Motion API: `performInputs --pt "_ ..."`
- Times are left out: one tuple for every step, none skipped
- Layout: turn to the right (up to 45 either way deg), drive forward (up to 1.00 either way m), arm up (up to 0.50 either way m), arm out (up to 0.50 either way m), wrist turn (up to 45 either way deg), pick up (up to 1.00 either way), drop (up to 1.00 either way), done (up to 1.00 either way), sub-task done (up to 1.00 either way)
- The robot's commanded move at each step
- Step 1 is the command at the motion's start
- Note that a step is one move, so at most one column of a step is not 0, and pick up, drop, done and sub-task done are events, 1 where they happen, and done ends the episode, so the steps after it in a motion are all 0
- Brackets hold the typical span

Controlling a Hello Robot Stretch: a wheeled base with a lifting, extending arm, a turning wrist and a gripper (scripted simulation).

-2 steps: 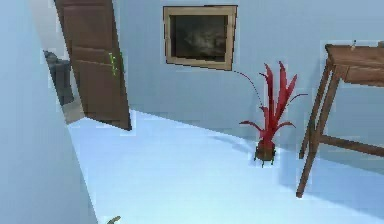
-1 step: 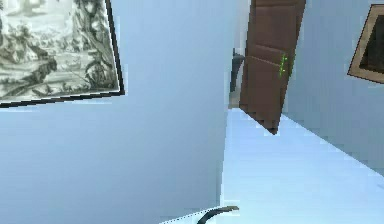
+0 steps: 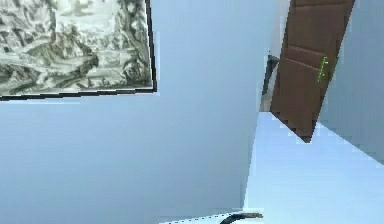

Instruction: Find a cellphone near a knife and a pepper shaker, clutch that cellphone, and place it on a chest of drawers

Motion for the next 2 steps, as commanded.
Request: performInputs --pt "45.0 0.0 0.0 0.0 0.0 0.0 0.0 0.0 0.0" --pt "45.0 0.0 0.0 0.0 0.0 0.0 0.0 0.0 0.0"
